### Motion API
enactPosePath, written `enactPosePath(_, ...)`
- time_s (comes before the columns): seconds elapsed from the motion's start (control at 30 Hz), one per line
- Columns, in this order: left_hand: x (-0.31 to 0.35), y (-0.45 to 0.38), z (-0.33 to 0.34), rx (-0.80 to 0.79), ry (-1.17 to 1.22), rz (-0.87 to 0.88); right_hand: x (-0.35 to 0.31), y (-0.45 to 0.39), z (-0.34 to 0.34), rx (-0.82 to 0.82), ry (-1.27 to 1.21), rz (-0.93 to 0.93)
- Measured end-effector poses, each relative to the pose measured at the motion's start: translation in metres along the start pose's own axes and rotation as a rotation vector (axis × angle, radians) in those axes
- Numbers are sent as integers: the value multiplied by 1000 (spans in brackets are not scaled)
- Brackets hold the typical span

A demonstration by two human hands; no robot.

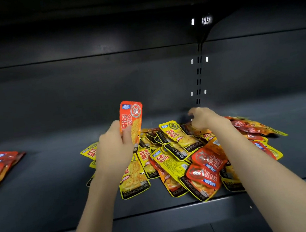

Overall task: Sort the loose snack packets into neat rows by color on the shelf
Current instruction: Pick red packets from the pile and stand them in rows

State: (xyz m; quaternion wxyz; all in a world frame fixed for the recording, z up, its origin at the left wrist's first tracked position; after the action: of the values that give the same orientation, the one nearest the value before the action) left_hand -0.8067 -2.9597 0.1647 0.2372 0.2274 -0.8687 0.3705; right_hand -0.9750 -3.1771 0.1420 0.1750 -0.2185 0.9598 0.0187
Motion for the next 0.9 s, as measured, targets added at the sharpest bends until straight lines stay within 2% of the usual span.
enactPosePath(0.2, -12, 14, -2, 62, 127, -60, 0, -4, 14, -9, 25, 19)
enactPosePath(0.37, -13, 19, 5, 50, 198, -95, 0, -2, 12, 14, 66, 19)
enactPosePath(0.53, -14, 21, 14, 41, 197, -101, 2, 1, 17, -110, -53, -31)
enactPosePath(0.63, -17, 22, 17, 30, 224, -121, 7, 1, 17, -119, -45, -14)
enactPosePath(0.77, -19, 22, 15, 28, 246, -133, 2, 3, 12, -21, 34, -4)
enactPosePath(0.9, -27, 23, 9, 33, 291, -177, -7, 10, -14, 256, -65, 14)
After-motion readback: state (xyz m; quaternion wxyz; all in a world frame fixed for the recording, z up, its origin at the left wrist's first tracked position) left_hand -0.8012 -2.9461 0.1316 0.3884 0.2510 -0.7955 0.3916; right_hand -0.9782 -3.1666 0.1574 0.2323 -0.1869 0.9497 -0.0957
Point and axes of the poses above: each hand's wrist, its own y-axis away from the middle knuckle, its own z-axis out of the palm, x = y × z, the point moved 7 cm from there along -y, towards the middle knuckle
